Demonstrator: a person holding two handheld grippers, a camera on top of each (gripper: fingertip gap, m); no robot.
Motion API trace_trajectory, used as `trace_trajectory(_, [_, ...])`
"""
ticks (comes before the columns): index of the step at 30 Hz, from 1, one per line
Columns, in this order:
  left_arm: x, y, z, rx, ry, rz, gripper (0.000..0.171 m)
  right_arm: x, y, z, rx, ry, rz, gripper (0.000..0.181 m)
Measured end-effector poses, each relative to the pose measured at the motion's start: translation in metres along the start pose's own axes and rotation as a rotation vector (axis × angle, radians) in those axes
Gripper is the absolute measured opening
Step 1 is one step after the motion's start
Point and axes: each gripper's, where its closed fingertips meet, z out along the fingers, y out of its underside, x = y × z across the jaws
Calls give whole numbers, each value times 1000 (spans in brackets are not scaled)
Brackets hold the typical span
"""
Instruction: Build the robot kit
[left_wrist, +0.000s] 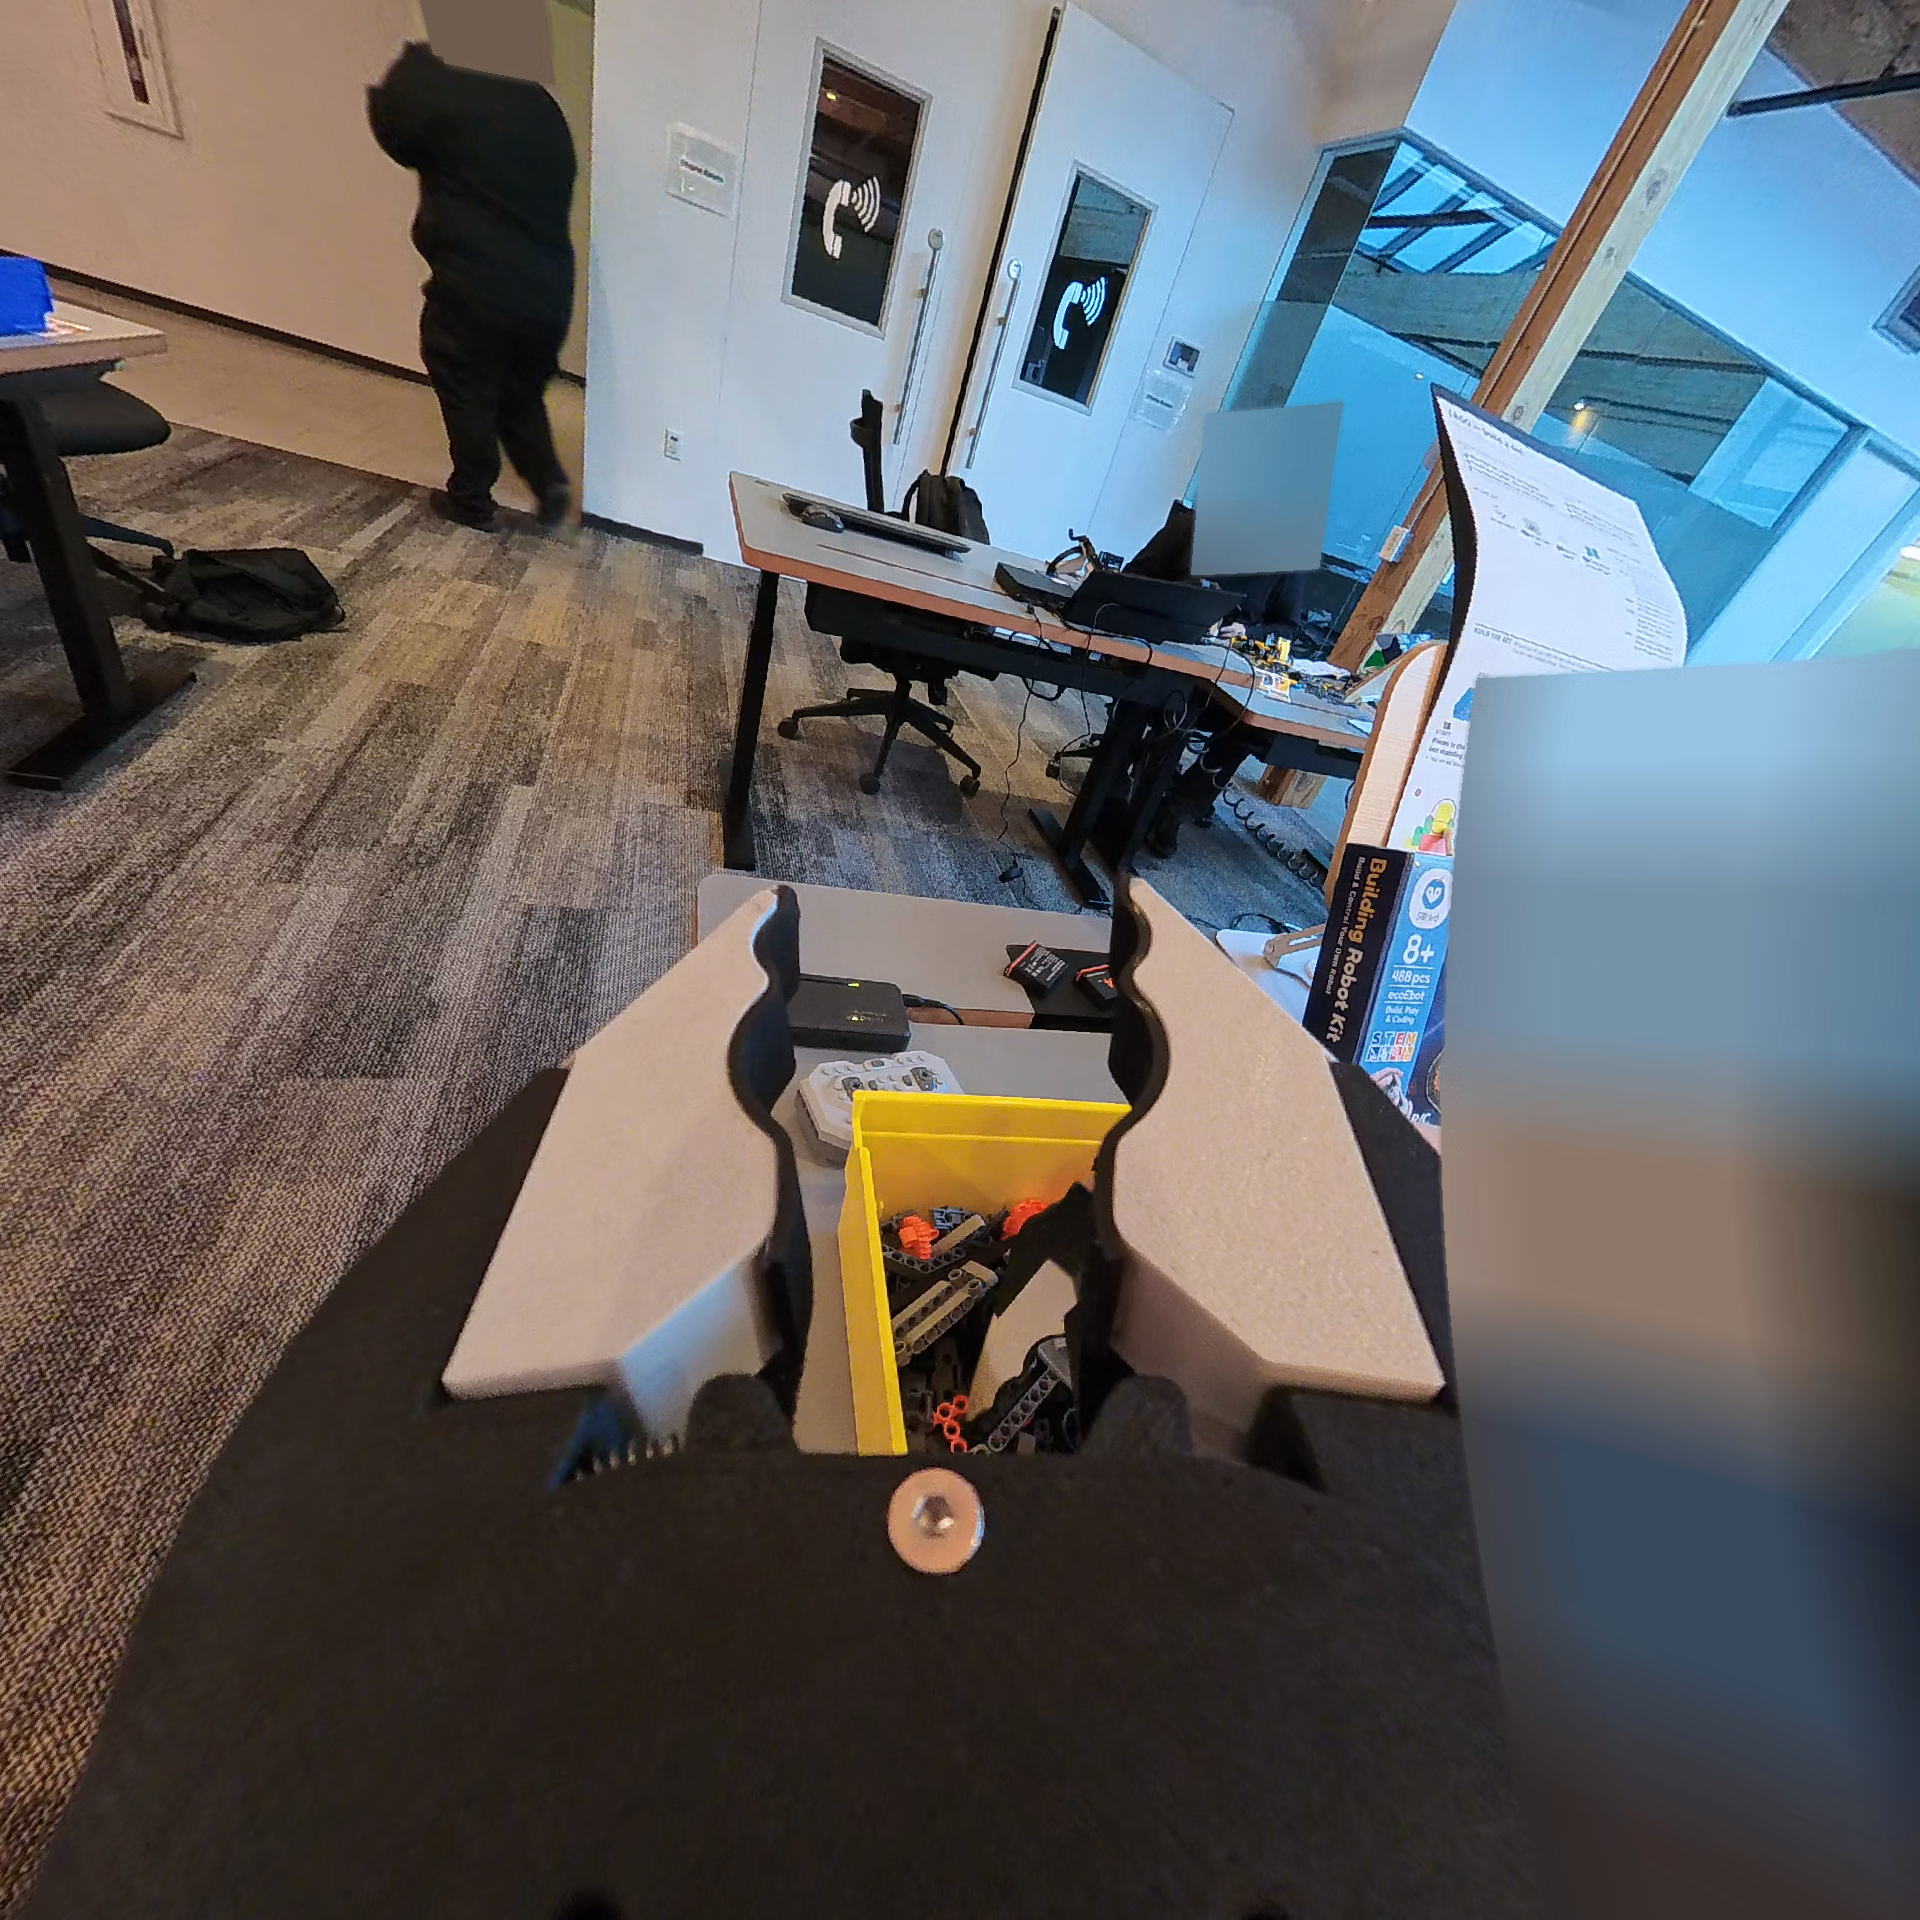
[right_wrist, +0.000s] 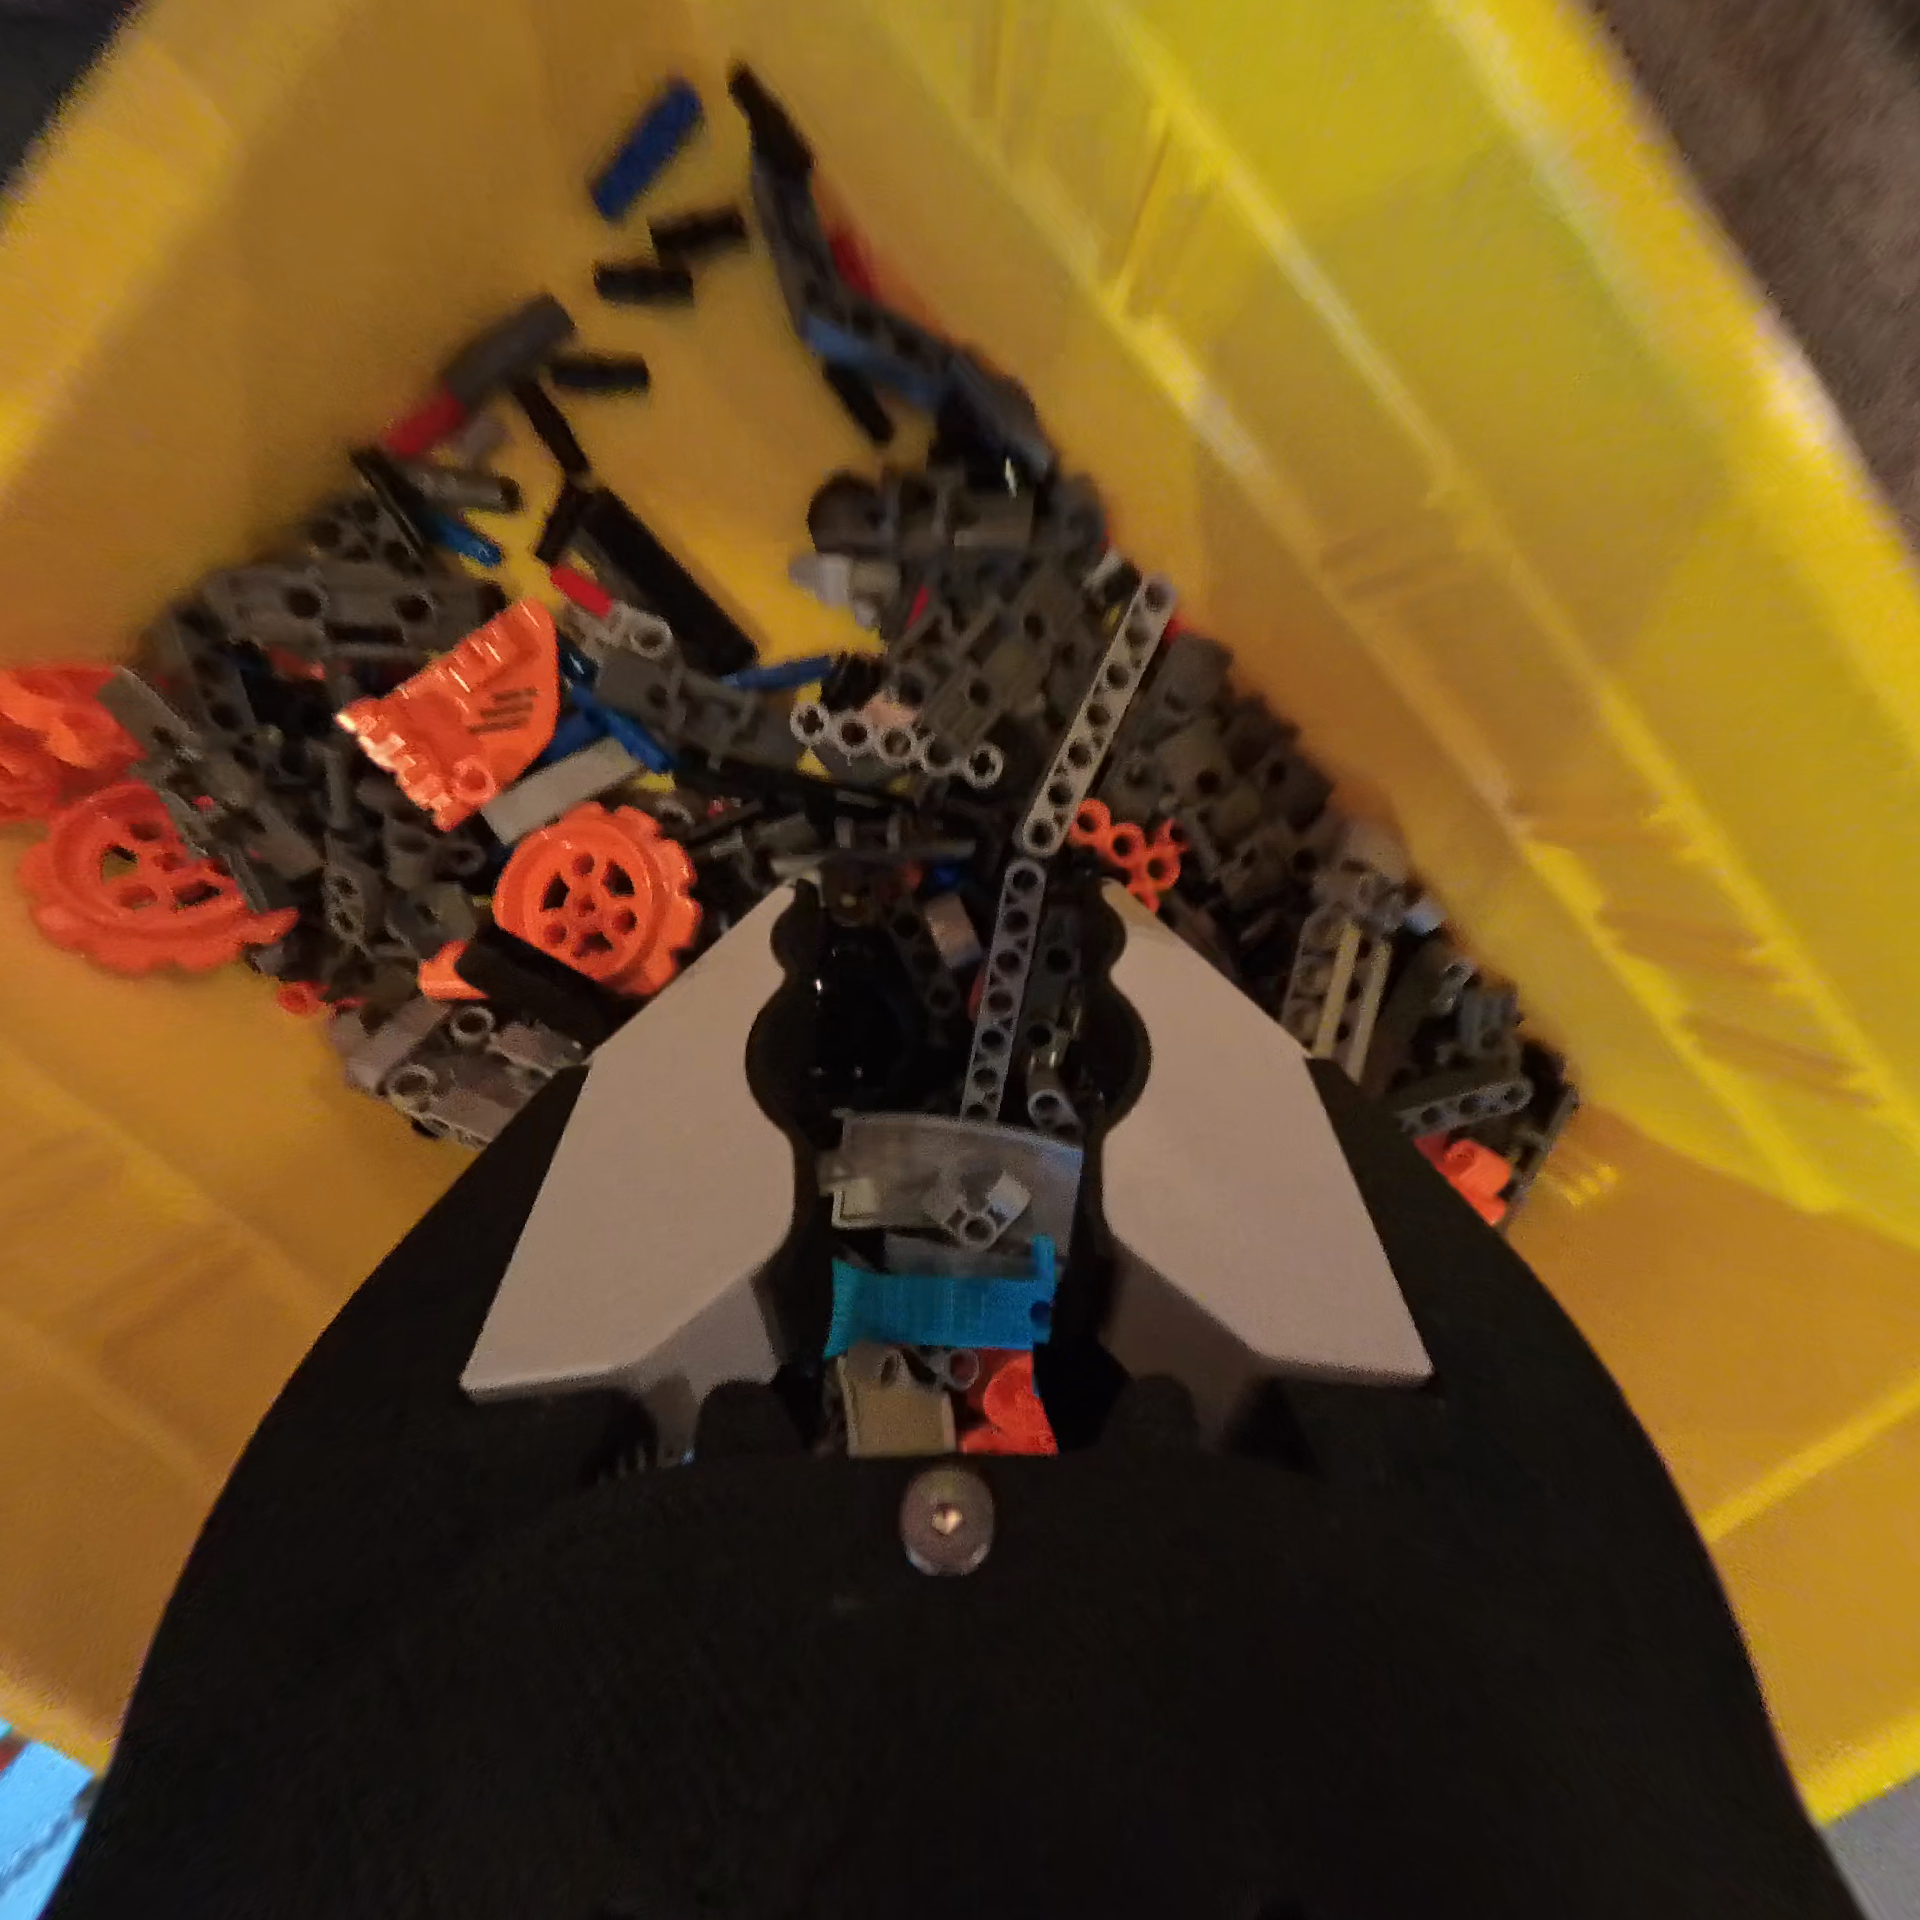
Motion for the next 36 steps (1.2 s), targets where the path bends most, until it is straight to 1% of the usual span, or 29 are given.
trace_trajectory(2, [0, 1, 1, -7, 0, 0, 57, -3, 8, 7, -56, -9, -8, 48])
trace_trajectory(7, [-1, 1, 1, -6, 2, -3, 57, -12, -4, 11, -14, -46, -14, 34])
trace_trajectory(12, [-1, 1, 0, -8, 7, -6, 57, -30, -14, 13, 18, -116, -18, 29])
trace_trajectory(14, [0, 1, 0, -8, 10, -6, 57, -42, -18, 12, 31, -163, -25, 25])
trace_trajectory(16, [0, 2, 0, -10, 12, -4, 57, -53, -23, 10, 47, -210, -26, 25])
trace_trajectory(19, [0, 1, 0, -8, 13, -3, 57, -46, -29, 3, 82, -184, -12, 27])
trace_trajectory(21, [0, 1, -1, -5, 10, -4, 57, -26, -41, -1, 152, -105, 53, 31])
trace_trajectory(22, [0, 1, -1, -4, 10, -4, 57, -18, -45, 0, 171, -81, 103, 33])
trace_trajectory(24, [0, 0, -2, -3, 10, -5, 57, -15, -51, 6, 184, -102, 176, 43])
trace_trajectory(27, [0, 0, -1, -3, 11, -5, 57, -13, -59, 17, 191, -79, 207, 44])
trace_trajectory(29, [0, 1, 0, -9, 11, -2, 57, -21, -61, 25, 162, -99, 210, 44])
trace_trajectory(30, [0, 2, 0, -12, 11, -1, 57, -28, -66, 24, 174, -128, 201, 38])
trace_trajectory(33, [0, 1, 0, -10, 12, -2, 57, -57, -75, 23, 181, -250, 189, 38])
trace_trajectory(34, [0, 1, -1, -9, 12, -3, 57, -65, -76, 23, 182, -270, 175, 37])
trace_trajectory(36, [0, 1, -1, -9, 14, -4, 57, -71, -72, 20, 173, -265, 144, 38])
